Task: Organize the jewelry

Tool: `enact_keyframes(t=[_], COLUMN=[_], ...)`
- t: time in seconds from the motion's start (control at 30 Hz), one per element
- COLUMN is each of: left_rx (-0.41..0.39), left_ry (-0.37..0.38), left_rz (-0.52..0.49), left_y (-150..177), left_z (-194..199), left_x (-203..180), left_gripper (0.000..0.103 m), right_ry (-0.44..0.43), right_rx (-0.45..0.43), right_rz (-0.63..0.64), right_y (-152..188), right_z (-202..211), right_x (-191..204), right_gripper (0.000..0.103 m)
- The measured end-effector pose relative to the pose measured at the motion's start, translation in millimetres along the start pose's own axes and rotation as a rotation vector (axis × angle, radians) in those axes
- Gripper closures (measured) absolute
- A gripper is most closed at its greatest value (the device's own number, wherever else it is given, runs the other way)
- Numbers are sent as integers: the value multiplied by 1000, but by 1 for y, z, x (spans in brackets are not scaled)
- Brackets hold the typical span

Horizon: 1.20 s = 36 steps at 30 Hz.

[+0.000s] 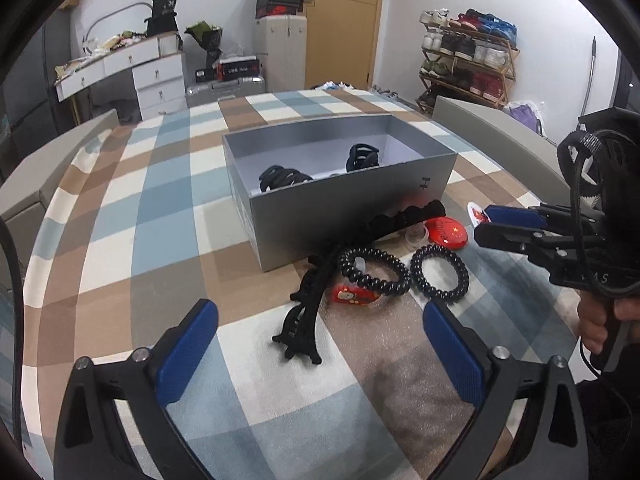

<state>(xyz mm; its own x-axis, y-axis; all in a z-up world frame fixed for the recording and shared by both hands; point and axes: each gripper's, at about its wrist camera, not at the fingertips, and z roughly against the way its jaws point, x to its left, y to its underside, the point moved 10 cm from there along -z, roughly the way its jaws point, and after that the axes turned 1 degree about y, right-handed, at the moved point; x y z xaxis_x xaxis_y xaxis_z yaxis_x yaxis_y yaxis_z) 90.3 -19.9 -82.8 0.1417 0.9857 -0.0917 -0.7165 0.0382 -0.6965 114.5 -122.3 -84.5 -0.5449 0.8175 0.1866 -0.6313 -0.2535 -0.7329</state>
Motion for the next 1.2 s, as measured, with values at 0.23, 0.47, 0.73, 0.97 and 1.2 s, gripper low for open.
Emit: enact_keyframes(t=[0.23, 0.47, 0.73, 0.97, 1.2], left_rx=[79, 72, 6, -39, -108], left_ry=[-31, -42, -30, 9, 32], left_rz=[7, -11, -5, -22, -7], left_y=[13, 16, 5, -2, -15], left_z=[-13, -9, 2, 9, 20], left_x=[3, 2, 3, -5, -3], left_gripper=[62, 84, 84, 84, 84], right_ry=[0, -2, -2, -14, -26], right_rx=[-4, -7, -22, -43, -87], right_rz=[-1, 1, -3, -13, -30], right_y=[-1, -2, -4, -8, -15], right_z=[1, 2, 6, 9, 17], right_x=[-1, -1, -2, -2, -3], right_gripper=[61, 61, 61, 61, 61])
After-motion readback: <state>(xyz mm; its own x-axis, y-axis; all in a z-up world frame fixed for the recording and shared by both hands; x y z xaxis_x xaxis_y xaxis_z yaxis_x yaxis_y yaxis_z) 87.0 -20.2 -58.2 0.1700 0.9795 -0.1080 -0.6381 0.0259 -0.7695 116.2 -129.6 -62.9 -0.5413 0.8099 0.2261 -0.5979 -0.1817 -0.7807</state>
